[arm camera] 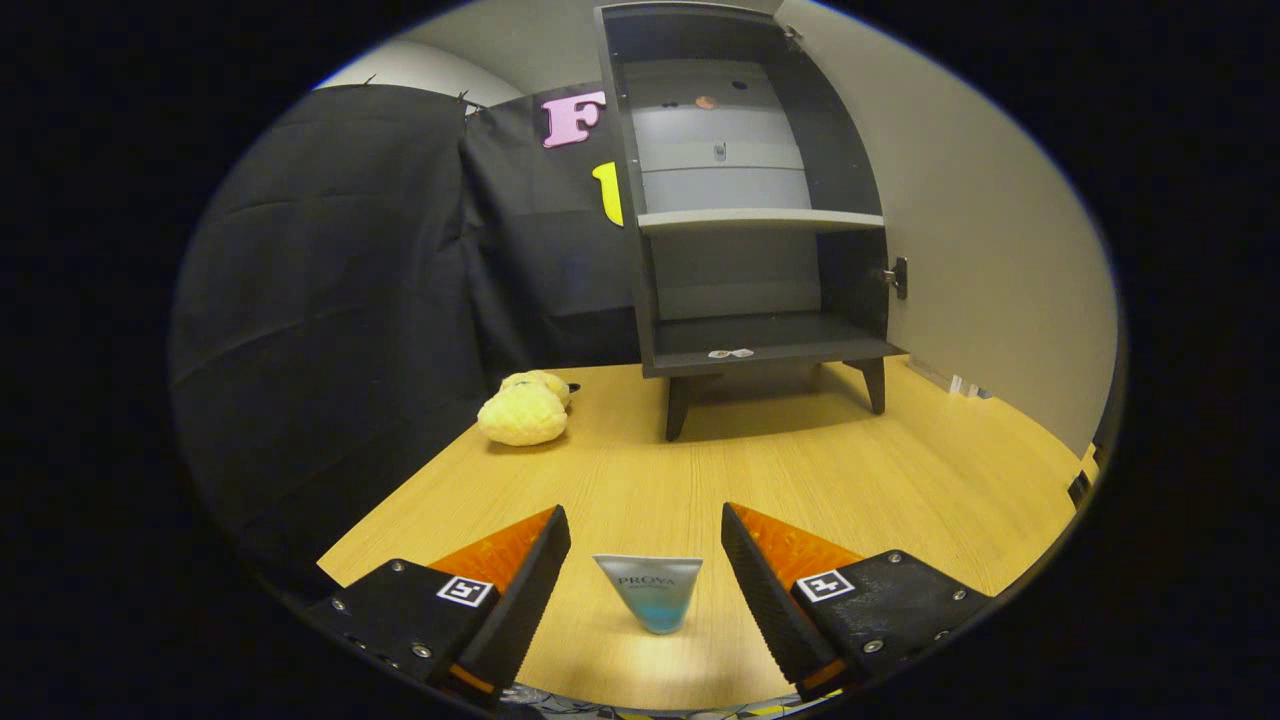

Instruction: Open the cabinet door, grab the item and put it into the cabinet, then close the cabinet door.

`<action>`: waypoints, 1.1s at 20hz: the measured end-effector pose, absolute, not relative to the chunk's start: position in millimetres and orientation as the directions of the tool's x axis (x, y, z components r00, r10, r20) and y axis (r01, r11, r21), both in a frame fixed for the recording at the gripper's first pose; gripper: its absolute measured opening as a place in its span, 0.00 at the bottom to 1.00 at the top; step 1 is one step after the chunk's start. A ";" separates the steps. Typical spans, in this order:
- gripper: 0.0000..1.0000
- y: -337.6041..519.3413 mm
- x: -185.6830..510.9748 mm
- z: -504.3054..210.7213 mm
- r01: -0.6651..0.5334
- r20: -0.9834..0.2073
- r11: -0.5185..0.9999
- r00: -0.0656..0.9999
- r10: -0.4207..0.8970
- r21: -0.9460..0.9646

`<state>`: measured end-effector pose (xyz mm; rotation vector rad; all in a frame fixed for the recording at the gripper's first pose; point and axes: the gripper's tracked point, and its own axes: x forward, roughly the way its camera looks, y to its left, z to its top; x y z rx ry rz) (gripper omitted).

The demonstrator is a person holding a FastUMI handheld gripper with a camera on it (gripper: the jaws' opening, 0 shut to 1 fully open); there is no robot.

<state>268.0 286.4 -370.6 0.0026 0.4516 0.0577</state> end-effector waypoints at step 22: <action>0.50 274.7 260.1 -393.8 -0.117 -0.568 0.993 0.816 0.106 0.017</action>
